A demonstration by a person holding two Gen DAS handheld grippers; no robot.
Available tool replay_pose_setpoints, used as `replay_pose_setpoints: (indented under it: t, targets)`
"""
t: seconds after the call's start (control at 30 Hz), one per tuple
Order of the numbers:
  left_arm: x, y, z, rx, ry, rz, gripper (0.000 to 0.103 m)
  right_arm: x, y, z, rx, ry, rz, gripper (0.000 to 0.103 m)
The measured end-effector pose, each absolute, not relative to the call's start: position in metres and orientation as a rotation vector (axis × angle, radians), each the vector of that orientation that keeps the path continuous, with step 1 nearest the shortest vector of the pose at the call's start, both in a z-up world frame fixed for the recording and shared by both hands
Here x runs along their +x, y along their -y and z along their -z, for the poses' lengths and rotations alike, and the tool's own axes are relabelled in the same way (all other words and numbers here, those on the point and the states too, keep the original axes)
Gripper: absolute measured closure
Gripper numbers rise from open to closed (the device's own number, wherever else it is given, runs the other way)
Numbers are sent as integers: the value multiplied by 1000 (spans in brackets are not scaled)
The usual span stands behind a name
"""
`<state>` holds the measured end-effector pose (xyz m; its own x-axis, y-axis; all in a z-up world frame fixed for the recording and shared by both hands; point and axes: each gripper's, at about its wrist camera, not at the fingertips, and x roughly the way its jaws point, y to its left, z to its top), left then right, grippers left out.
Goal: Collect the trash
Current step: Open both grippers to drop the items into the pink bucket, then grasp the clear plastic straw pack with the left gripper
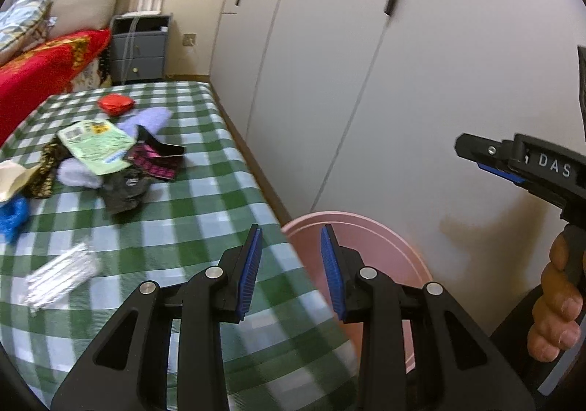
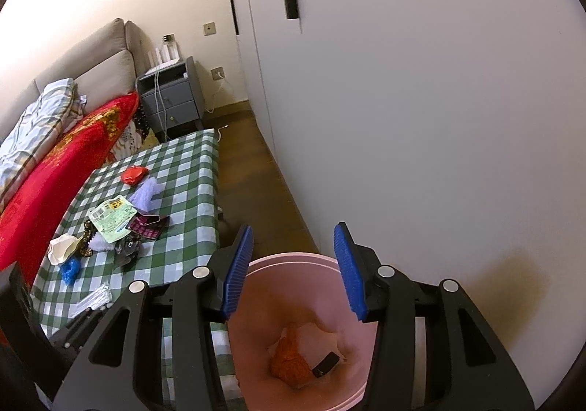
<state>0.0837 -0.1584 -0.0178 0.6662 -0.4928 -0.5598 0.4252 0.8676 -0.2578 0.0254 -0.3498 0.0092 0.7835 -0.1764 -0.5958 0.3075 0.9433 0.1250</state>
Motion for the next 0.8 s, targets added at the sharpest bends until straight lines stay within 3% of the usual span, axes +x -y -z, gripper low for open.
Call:
replay_pose_setpoints:
  t: [0.5, 0.6, 0.63, 0.8]
  targets:
    - [98, 65, 38, -123, -711, 203, 70, 56, 281, 4, 176, -603, 48, 68]
    - [101, 48, 44, -107, -724, 126, 53, 67, 265, 11, 184, -613, -1, 68]
    - [103, 44, 46, -94, -735, 85, 39, 70, 262, 13, 189, -617, -12, 68]
    - [112, 38, 54, -45, -767, 51, 34, 86, 245, 26, 215, -643, -56, 68]
